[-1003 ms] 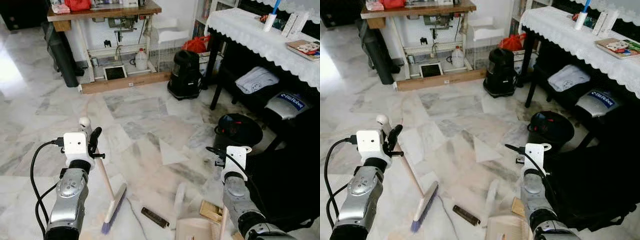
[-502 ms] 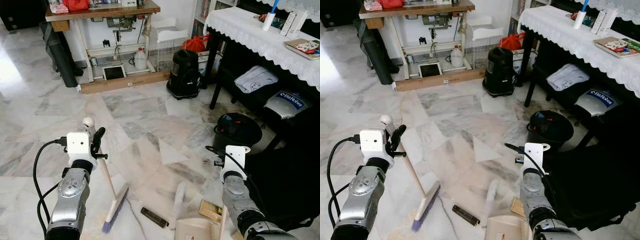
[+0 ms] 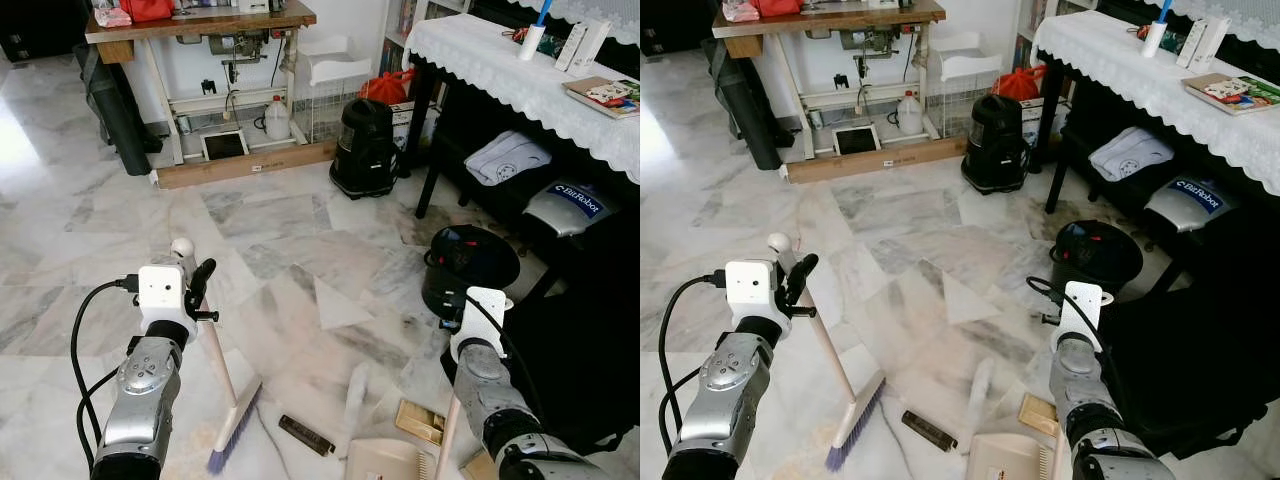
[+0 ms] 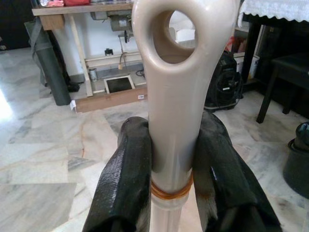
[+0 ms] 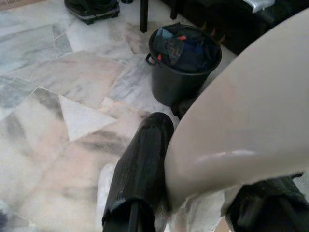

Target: Sweep floor

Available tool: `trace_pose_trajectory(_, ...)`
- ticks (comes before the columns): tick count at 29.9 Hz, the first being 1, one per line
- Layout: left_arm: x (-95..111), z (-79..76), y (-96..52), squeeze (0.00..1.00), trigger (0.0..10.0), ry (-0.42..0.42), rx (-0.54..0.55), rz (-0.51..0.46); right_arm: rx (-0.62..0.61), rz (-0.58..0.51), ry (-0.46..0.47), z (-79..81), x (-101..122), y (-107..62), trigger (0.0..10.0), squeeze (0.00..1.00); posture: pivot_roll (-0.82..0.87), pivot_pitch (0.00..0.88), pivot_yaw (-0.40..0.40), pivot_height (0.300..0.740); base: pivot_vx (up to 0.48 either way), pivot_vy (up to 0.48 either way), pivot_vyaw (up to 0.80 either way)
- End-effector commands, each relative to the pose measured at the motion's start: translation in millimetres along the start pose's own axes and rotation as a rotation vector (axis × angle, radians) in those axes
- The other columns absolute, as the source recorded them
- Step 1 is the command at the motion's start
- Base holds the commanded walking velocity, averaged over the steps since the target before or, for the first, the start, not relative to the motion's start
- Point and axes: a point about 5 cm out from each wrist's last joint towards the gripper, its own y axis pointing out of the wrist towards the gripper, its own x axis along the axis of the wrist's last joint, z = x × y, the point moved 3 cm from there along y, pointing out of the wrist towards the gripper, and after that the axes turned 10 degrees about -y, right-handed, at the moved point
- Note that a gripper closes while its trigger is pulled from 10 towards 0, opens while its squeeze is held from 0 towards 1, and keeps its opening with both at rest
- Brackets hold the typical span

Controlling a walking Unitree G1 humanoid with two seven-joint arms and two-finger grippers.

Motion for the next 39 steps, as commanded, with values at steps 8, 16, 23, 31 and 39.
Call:
trace_pose_trajectory(8,11.4,-7.1,4.6,0.00,10.0,-0.013,-0.028,-0.040,0.088,0.192,0.083,18.3,-32.6,-7.0,10.0,0.00,0.06,0.024,-0.003,0.740,0.000,0.000,0.00)
trace_pose_trajectory(16,11.6,-8.6,5.4,0.00,10.0,-0.013,-0.033,-0.042,0.062,0.042,0.103,17.8,-5.6,-4.7,10.0,0.00,0.06,0.011,-0.003,0.740,0.000,0.000,0.00)
trace_pose_trajectory(23,13.3,-8.4,6.0,0.00,10.0,-0.011,-0.030,-0.052,0.028,-0.136,0.142,13.5,23.4,-5.7,10.0,0.00,0.06,0.010,-0.004,0.740,0.000,0.000,0.00)
trace_pose_trajectory(31,13.0,-7.7,5.6,0.00,10.0,-0.011,-0.026,-0.052,0.030,-0.129,0.127,13.1,19.4,-5.8,10.0,0.00,0.06,0.015,-0.005,0.740,0.000,0.000,0.00)
trace_pose_trajectory(39,14.6,0.7,5.1,0.00,10.0,0.008,0.007,-0.061,0.043,-0.127,-0.031,14.9,-1.2,-10.3,10.0,0.00,0.06,0.032,-0.006,0.740,0.000,0.000,0.00)
